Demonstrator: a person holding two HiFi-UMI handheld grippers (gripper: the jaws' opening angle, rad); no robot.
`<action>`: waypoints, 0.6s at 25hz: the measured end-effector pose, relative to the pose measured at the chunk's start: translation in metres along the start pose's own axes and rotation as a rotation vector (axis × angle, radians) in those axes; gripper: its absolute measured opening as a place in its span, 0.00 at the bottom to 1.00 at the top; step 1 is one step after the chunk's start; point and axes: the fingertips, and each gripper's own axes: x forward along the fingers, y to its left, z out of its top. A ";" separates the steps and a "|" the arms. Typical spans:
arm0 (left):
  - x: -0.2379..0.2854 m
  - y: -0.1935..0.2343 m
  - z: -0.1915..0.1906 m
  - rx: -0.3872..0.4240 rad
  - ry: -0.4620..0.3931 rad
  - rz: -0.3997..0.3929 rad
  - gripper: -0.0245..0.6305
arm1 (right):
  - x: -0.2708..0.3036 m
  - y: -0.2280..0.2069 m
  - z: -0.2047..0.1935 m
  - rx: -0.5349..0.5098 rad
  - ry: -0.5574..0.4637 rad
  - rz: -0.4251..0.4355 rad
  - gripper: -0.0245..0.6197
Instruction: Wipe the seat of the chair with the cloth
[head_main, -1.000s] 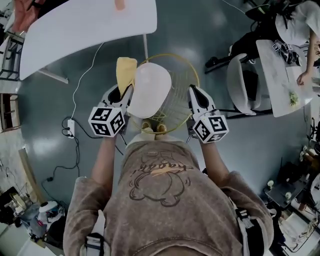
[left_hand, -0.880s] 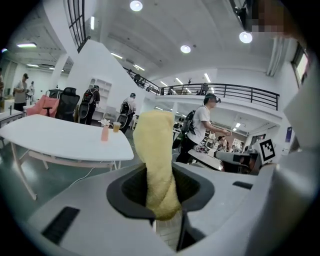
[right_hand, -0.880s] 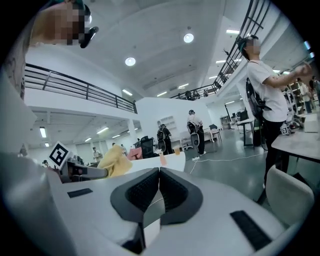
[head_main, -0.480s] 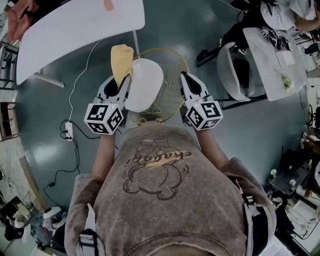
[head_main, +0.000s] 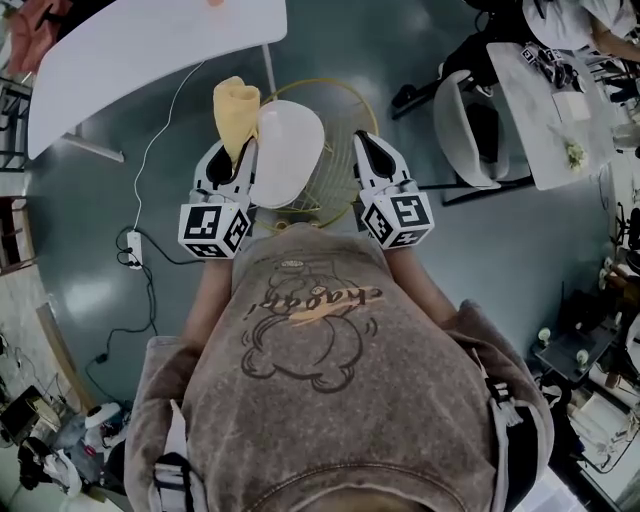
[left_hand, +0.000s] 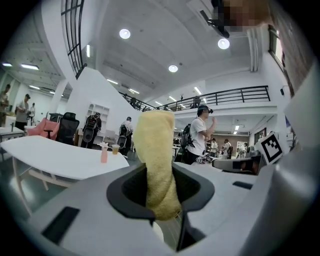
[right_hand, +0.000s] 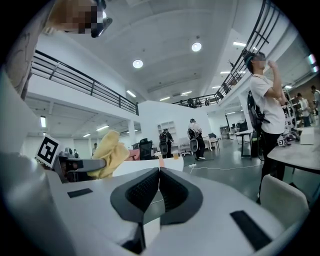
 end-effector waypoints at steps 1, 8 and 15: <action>-0.001 0.000 -0.002 0.007 -0.001 -0.001 0.21 | 0.000 0.001 -0.002 -0.004 0.001 0.002 0.08; -0.005 0.000 -0.010 0.003 0.010 0.002 0.21 | -0.001 0.002 -0.012 -0.003 0.010 -0.008 0.08; -0.011 0.004 -0.008 0.000 0.013 0.002 0.21 | 0.003 0.016 -0.009 0.001 -0.009 0.015 0.08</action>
